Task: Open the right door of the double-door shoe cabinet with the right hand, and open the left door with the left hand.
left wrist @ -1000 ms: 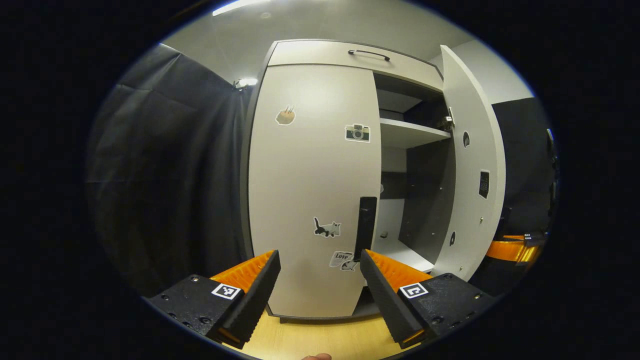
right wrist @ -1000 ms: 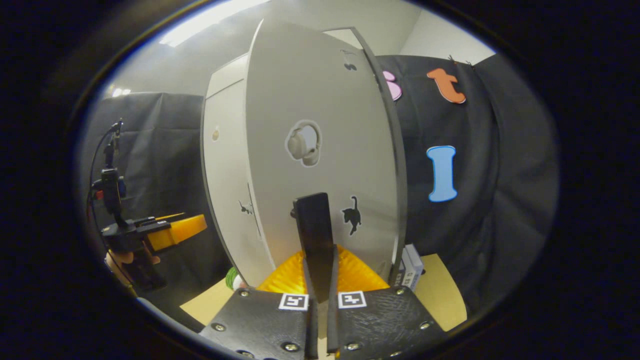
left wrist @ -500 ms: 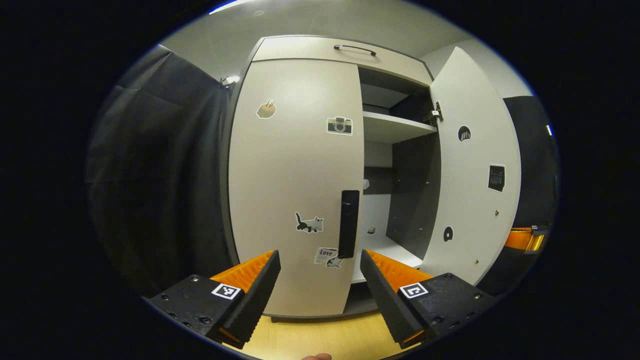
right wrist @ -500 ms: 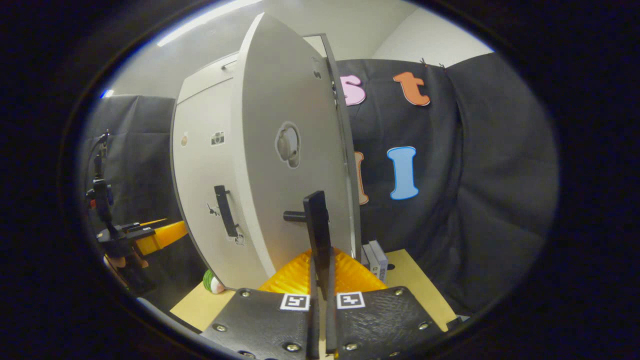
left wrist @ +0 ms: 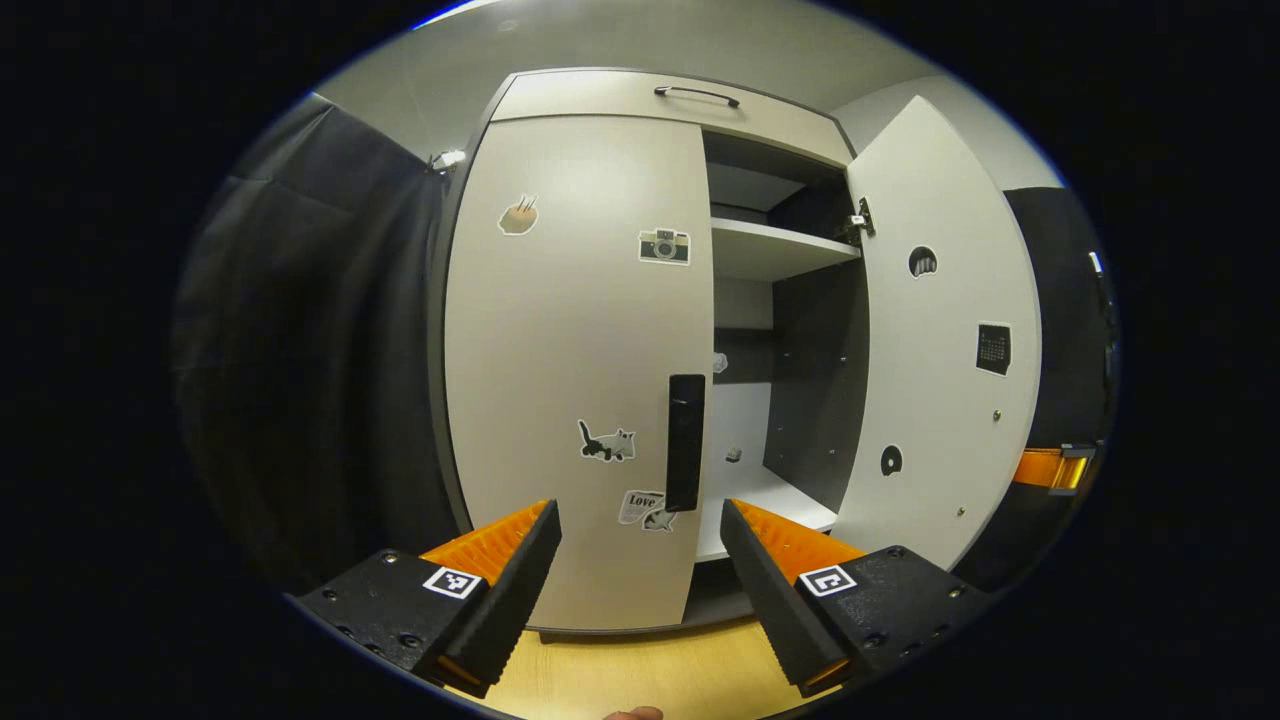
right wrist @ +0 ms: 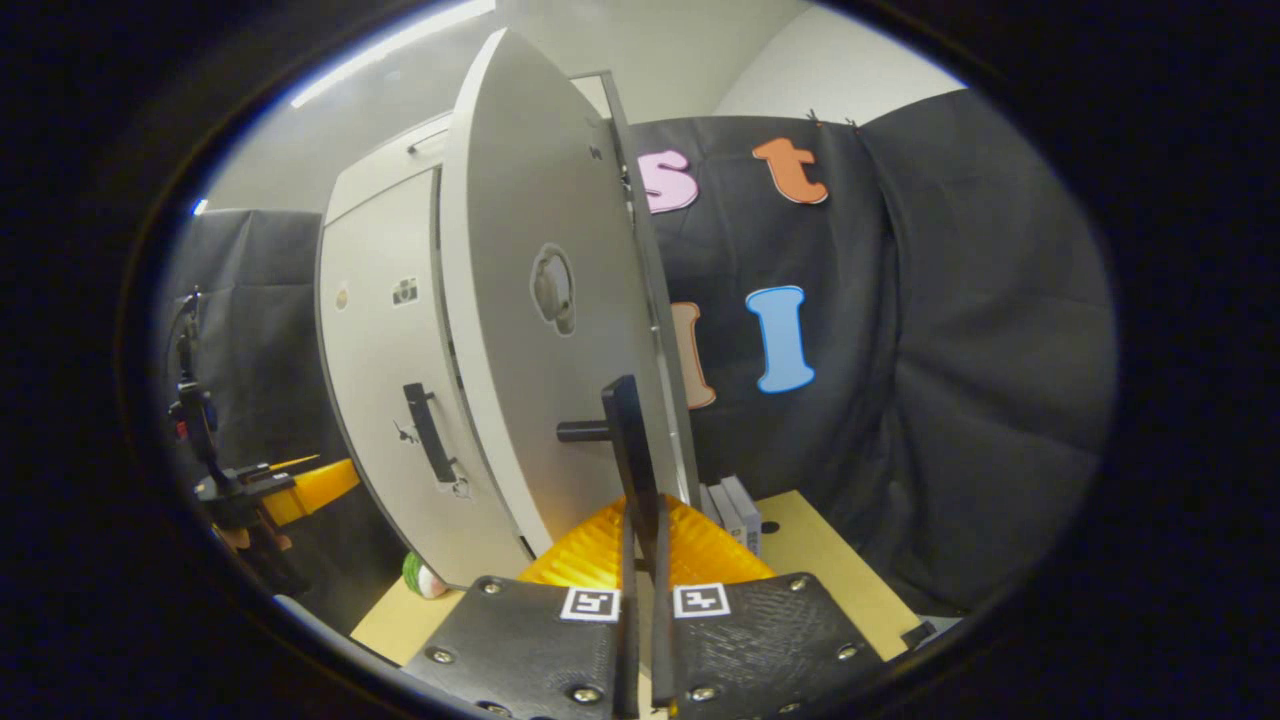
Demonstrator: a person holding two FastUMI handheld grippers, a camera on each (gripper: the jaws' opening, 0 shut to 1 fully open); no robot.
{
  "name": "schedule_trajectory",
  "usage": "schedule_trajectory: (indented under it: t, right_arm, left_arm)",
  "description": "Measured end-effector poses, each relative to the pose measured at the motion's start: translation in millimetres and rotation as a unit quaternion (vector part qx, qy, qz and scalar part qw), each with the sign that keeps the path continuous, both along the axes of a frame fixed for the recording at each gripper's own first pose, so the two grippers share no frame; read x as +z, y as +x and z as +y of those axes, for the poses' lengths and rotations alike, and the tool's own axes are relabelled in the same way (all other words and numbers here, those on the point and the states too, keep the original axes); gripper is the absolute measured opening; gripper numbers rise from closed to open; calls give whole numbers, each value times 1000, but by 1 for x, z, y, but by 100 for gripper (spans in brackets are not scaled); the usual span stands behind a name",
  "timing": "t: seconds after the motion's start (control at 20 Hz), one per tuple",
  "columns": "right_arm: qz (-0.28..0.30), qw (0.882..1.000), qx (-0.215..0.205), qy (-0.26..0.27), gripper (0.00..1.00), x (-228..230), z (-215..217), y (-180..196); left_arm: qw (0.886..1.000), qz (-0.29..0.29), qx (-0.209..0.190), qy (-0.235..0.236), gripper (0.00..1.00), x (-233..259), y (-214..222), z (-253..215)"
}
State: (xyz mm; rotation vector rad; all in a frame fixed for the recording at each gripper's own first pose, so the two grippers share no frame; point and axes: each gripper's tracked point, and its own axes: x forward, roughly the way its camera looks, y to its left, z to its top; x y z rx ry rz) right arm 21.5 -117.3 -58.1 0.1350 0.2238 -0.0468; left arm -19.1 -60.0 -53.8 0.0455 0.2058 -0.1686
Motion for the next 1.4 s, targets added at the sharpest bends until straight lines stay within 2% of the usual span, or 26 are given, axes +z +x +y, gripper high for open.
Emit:
schedule_trajectory:
  t: [0.15,0.2,0.6,0.75,0.9,0.95,1.0,1.35,1.4]
  right_arm:
    - [-1,1000,-24,-3,10,1,-17,0]
    - [-1,1000,-30,-3,6,0,-21,-3]
    - [0,997,-79,-25,5,-1,-52,-13]
    - [-3,997,-78,-12,1,0,-51,-17]
    - [-3,995,-94,-33,1,0,-61,-24]
    - [-3,994,-103,-45,10,1,-65,-28]
    - [-5,993,-109,-53,1,2,-68,-30]
    - [-24,988,-141,-60,8,17,-81,-46]
    - [-24,986,-148,-68,21,18,-84,-50]
  left_arm:
    - [1000,3,-1,3,100,-3,-1,1]
    - [1000,4,-2,4,100,-4,-1,1]
    - [1000,17,-8,0,100,-13,3,-5]
    - [1000,19,-9,0,100,-16,9,-8]
    - [1000,13,-8,5,100,-14,19,-9]
    - [1000,12,-7,5,100,-14,23,-10]
    - [1000,11,-7,6,100,-14,28,-12]
    - [1000,-2,-5,10,100,-12,56,-21]
    - [1000,-1,-5,8,100,-13,61,-23]
